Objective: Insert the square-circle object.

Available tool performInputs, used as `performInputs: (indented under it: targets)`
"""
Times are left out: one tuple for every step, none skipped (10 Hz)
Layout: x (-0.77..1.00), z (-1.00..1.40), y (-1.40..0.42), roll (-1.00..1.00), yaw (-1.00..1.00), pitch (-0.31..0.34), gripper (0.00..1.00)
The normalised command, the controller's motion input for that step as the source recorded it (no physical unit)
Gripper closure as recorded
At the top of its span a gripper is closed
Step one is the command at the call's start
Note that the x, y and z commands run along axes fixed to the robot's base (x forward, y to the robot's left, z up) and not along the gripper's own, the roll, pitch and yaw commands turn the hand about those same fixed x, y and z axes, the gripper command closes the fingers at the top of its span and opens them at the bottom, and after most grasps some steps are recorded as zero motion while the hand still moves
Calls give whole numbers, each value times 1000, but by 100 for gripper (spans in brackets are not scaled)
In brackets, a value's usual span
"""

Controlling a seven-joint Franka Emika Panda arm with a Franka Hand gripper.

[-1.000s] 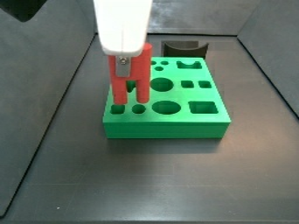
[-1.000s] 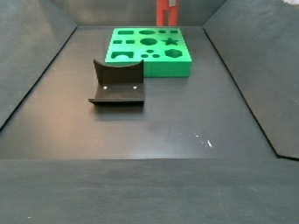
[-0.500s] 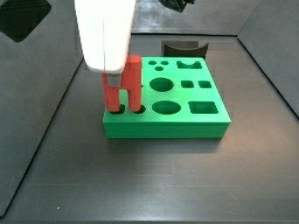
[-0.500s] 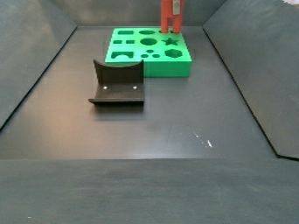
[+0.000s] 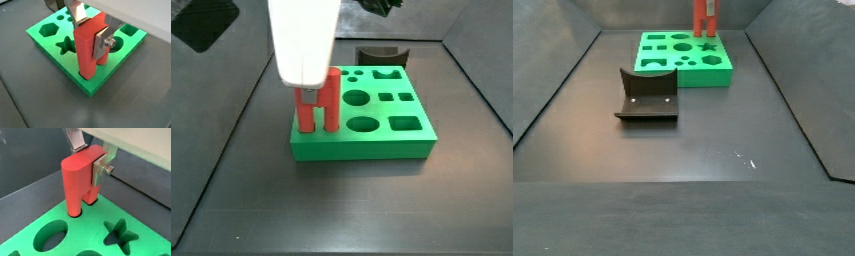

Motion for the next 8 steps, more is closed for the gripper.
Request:
performInputs:
  targets:
    - [0, -243, 0, 89, -77, 9, 100]
    - [-103, -269, 71, 47, -26, 0, 100]
    - [-189, -323, 74, 26, 0, -11, 100]
    - [-197, -431, 43, 11, 0, -61, 100]
    - [-131, -480, 0, 3, 0, -79, 100]
    - [-86, -477, 0, 26, 0, -103, 100]
    - [-71, -426, 0, 99, 0, -93, 100]
    - [-43, -389, -6, 96, 0, -73, 100]
